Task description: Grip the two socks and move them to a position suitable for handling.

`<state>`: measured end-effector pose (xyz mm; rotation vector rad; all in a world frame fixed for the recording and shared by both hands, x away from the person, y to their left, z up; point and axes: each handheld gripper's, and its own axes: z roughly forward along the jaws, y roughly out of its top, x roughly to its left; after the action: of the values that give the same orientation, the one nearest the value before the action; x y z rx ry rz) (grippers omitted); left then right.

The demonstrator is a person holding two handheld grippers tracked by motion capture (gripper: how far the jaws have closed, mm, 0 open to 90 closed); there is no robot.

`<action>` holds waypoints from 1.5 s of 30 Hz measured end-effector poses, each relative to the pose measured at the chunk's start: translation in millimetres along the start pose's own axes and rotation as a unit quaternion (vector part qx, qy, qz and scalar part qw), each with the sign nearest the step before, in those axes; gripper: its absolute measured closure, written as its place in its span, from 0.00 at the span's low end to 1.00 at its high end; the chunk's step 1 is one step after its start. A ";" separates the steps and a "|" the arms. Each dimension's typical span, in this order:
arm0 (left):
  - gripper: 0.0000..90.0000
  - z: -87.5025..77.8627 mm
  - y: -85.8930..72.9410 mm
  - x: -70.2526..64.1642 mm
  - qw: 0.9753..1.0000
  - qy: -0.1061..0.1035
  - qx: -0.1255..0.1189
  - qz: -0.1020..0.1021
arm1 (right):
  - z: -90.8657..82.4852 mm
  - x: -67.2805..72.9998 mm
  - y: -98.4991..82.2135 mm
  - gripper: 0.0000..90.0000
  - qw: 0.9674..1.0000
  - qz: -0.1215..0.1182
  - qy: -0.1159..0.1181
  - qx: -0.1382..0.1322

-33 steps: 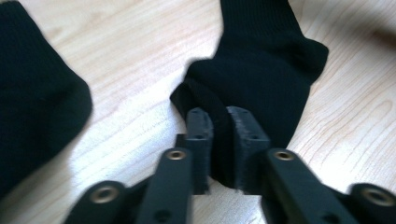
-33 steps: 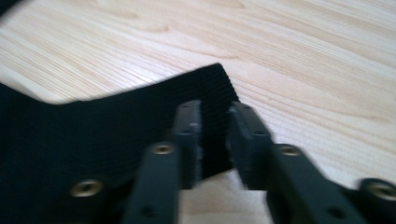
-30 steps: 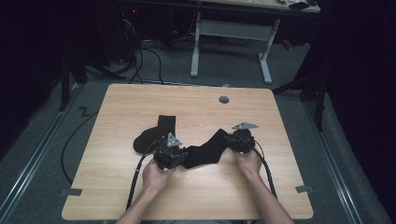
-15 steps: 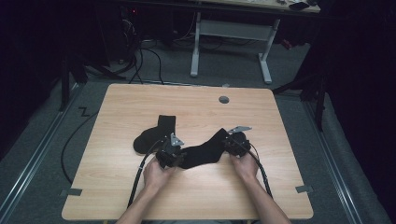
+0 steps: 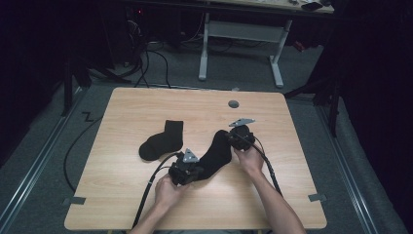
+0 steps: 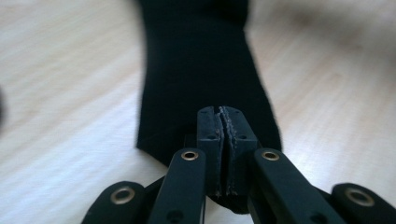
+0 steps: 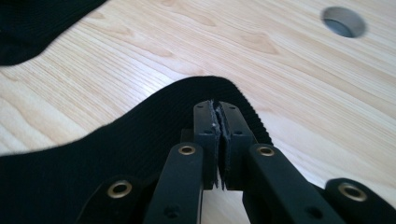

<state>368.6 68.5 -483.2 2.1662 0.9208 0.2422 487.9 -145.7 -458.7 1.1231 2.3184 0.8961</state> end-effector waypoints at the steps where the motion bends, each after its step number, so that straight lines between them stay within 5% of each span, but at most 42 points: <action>1: 0.95 0.0 0.0 0.0 1.000 0.000 0.000 0.000 | 0.0 0.0 0.0 0.97 1.000 0.000 0.000 0.000; 7: 0.74 -4.4 1.5 -0.7 1.000 0.008 -0.024 -0.001 | 11.7 3.8 0.5 0.76 1.000 0.007 0.012 0.002; 12: 0.67 -12.4 6.4 13.0 0.998 0.045 -0.041 -0.014 | -19.7 1.8 -10.9 0.72 0.999 0.017 0.029 -0.025; 20: 0.71 6.9 2.4 20.2 0.998 0.064 0.009 -0.002 | -15.1 13.8 -31.6 0.75 0.999 0.005 0.049 0.008; 23: 0.75 10.9 -1.0 20.6 0.998 0.060 0.013 -0.002 | -2.7 16.3 -35.3 0.84 0.998 -0.002 0.050 0.031; 24: 0.81 10.9 -0.9 19.5 0.999 0.052 0.012 -0.003 | 4.0 16.9 -36.9 0.97 0.998 -0.007 0.042 0.037; 31: 0.90 13.6 1.2 10.3 0.999 0.033 0.018 0.009 | 8.3 15.3 -24.5 1.00 0.999 -0.018 0.023 0.026; 34: 0.89 14.1 1.8 8.1 1.000 0.020 0.010 0.004 | 3.8 15.3 -17.8 0.97 1.000 -0.017 0.027 0.002; 38: 0.78 10.4 2.4 9.6 0.999 0.027 -0.017 -0.004 | -5.0 13.3 -21.7 0.85 0.999 -0.009 0.030 -0.016; 45: 0.66 16.4 4.4 13.2 0.999 0.049 -0.021 -0.007 | -3.9 17.6 -35.2 0.91 0.999 -0.012 0.044 -0.008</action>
<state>387.6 66.1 -492.9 2.1248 0.9759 0.3596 456.2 -149.4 -482.0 1.0670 2.3858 0.9717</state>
